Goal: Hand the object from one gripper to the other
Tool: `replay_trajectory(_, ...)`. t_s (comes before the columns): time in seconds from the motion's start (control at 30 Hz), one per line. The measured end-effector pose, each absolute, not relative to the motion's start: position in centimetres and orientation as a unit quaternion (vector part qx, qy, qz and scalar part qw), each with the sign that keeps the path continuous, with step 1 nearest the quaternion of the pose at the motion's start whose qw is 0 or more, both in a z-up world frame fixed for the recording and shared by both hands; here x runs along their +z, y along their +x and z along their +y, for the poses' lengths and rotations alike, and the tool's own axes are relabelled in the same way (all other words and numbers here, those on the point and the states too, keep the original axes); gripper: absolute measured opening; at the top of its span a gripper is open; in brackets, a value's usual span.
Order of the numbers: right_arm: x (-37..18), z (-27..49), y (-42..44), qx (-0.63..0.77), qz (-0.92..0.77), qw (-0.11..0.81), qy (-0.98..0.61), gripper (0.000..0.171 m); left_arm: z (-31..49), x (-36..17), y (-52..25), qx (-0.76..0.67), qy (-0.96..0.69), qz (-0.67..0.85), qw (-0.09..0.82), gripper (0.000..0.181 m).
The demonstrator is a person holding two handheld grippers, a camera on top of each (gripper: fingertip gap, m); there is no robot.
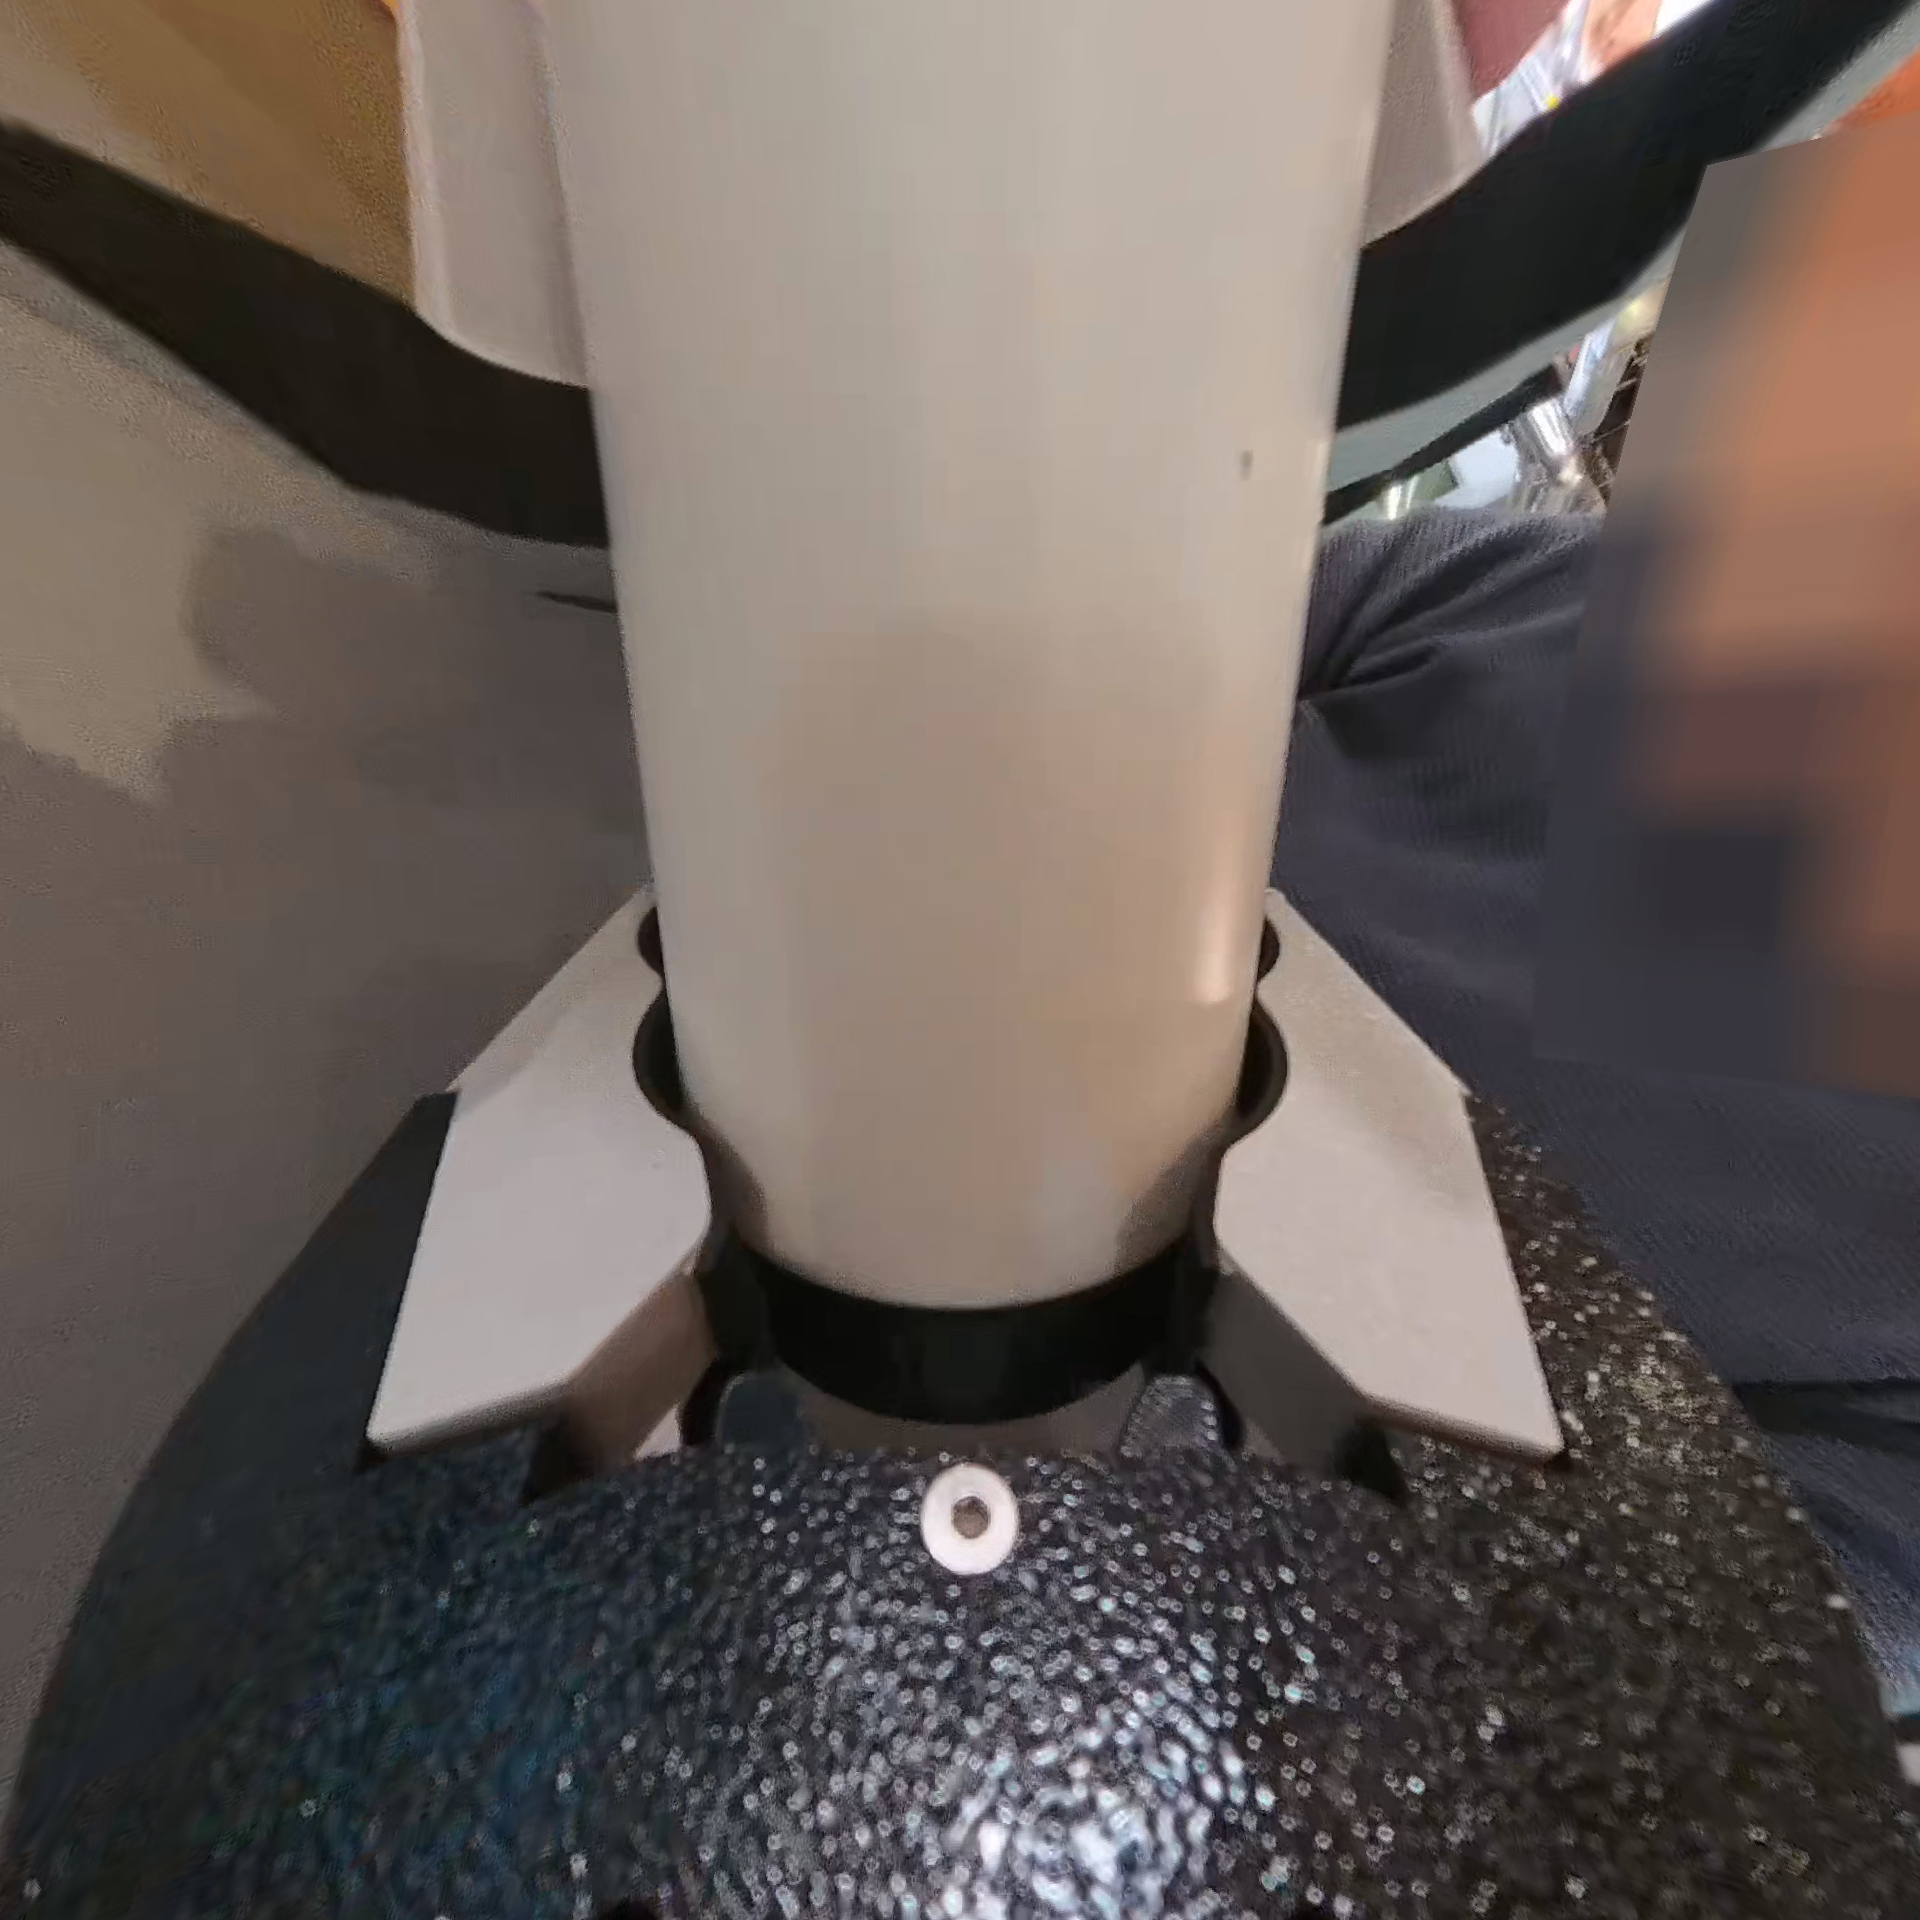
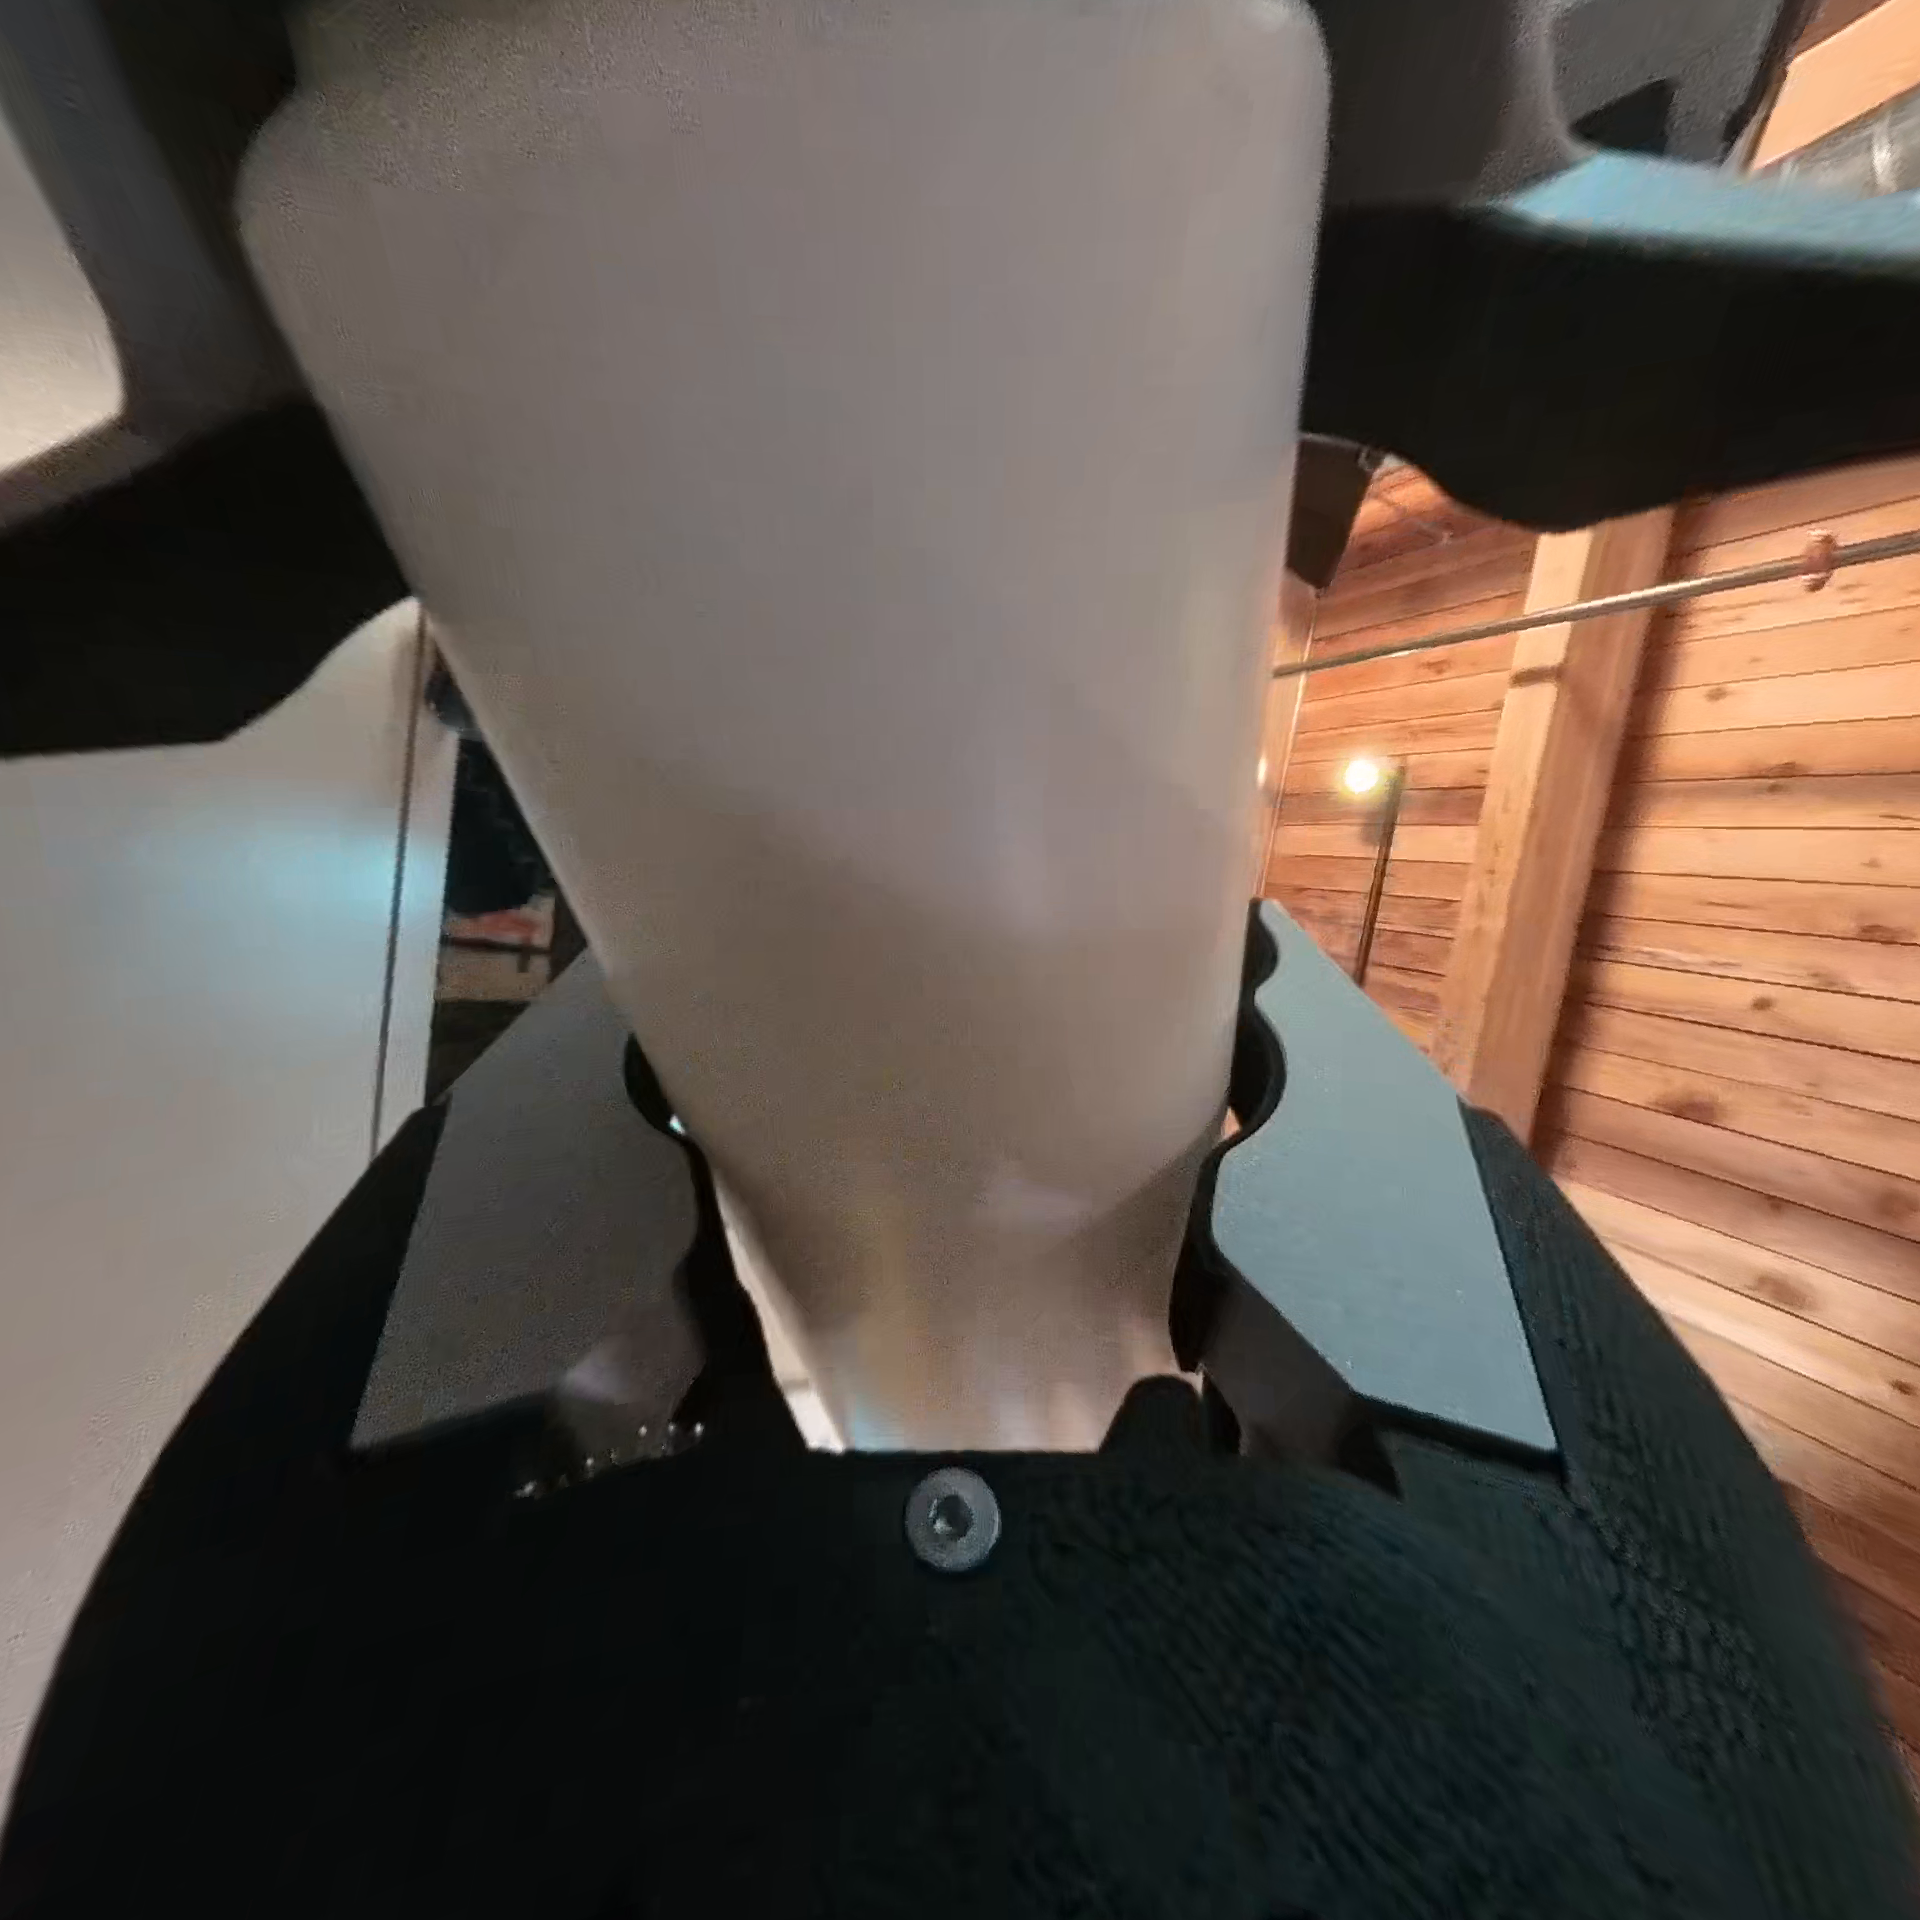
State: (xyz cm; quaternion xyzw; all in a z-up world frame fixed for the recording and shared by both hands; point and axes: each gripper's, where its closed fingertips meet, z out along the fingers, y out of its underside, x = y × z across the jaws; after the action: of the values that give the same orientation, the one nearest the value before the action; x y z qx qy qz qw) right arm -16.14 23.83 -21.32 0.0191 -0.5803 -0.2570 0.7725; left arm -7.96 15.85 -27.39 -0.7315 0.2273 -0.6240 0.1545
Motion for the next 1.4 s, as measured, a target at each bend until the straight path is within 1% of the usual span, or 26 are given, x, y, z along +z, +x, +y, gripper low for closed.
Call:
replay_trajectory(0.07, -21.2, 25.2, -16.0, -0.256, -0.578, 0.774, -0.02, 0.105, 17.1, -26.3, -8.2, -0.641, -0.708, 0.223, 0.198, 0.107)
replay_trajectory(0.13, -21.2, 26.5, -15.6, -0.225, -0.58, 0.779, -0.074, 0.105, 19.2, -24.1, -9.6, -0.645, -0.671, 0.208, 0.302, 0.131)
replay_trajectory(0.17, -21.1, 27.2, -15.3, -0.215, -0.577, 0.782, -0.099, 0.105, 20.9, -23.2, -11.0, -0.62, -0.664, 0.188, 0.374, 0.142)
replay_trajectory(0.2, -20.9, 27.9, -15.1, -0.202, -0.574, 0.783, -0.126, 0.105, 22.6, -22.1, -12.9, -0.585, -0.652, 0.165, 0.453, 0.148)
replay_trajectory(0.27, -20.5, 29.2, -14.5, -0.175, -0.561, 0.789, -0.178, 0.105, 24.9, -20.7, -17.3, -0.488, -0.638, 0.114, 0.585, 0.152)
replay_trajectory(0.33, -20.3, 30.2, -14.1, -0.129, -0.545, 0.794, -0.234, 0.105, 26.0, -20.4, -21.3, -0.355, -0.638, 0.075, 0.679, 0.15)
replay_trajectory(0.43, -20.3, 31.4, -14.1, -0.043, -0.521, 0.788, -0.324, 0.105, 26.3, -20.1, -25.5, -0.166, -0.627, 0.023, 0.76, 0.15)
replay_trajectory(0.47, -20.4, 31.6, -14.2, -0.012, -0.52, 0.781, -0.346, 0.105, 26.2, -19.9, -25.9, -0.119, -0.621, 0.022, 0.774, 0.157)
replay_trajectory(0.57, -21.0, 31.2, -14.9, 0.109, -0.533, 0.736, -0.404, 0.105, 26.3, -20.4, -23.5, -0.062, -0.621, 0.103, 0.775, 0.159)
replay_trajectory(0.67, -21.0, 30.3, -15.2, 0.268, -0.527, 0.665, -0.457, 0.105, 26.5, -21.1, -20.7, -0.069, -0.622, 0.166, 0.762, 0.159)
replay_trajectory(0.8, -20.2, 29.2, -15.0, 0.477, -0.471, 0.544, -0.504, 0.105, 27.4, -21.7, -18.0, -0.032, -0.632, 0.197, 0.749, 0.159)
replay_trajectory(0.87, -20.1, 29.0, -15.1, 0.529, -0.443, 0.503, -0.52, 0.105, 28.2, -22.2, -16.7, -0.011, -0.642, 0.201, 0.74, 0.158)
replay_trajectory(1.0, -20.1, 29.2, -15.7, 0.539, -0.398, 0.481, -0.565, 0.105, 29.8, -24.8, -14.5, 0.044, -0.681, 0.221, 0.696, 0.149)
replay_trajectory(1.13, -20.9, 30.4, -15.9, 0.441, -0.367, 0.512, -0.639, 0.105, 30.6, -26.1, -13.2, 0.047, -0.703, 0.226, 0.673, 0.137)
replay_trajectory(1.17, -20.8, 30.7, -15.8, 0.414, -0.362, 0.526, -0.649, 0.105, 30.5, -26.2, -12.8, 0.036, -0.703, 0.229, 0.672, 0.129)
replay_trajectory(1.23, -20.2, 30.9, -15.6, 0.375, -0.351, 0.557, -0.653, 0.105, 30.2, -26.2, -12.1, 0.022, -0.699, 0.244, 0.672, 0.104)
replay_trajectory(1.27, -19.9, 30.9, -15.5, 0.364, -0.344, 0.567, -0.654, 0.104, 30.0, -26.2, -11.9, 0.026, -0.696, 0.255, 0.671, 0.089)
replay_trajectory(1.3, -19.6, 30.8, -15.5, 0.361, -0.337, 0.574, -0.653, 0.103, 29.9, -26.1, -12.0, 0.038, -0.693, 0.26, 0.672, 0.079)
replay_trajectory(1.4, -19.4, 30.8, -15.6, 0.358, -0.327, 0.58, -0.655, 0.104, 29.8, -26.1, -12.2, 0.035, -0.693, 0.258, 0.673, 0.078)
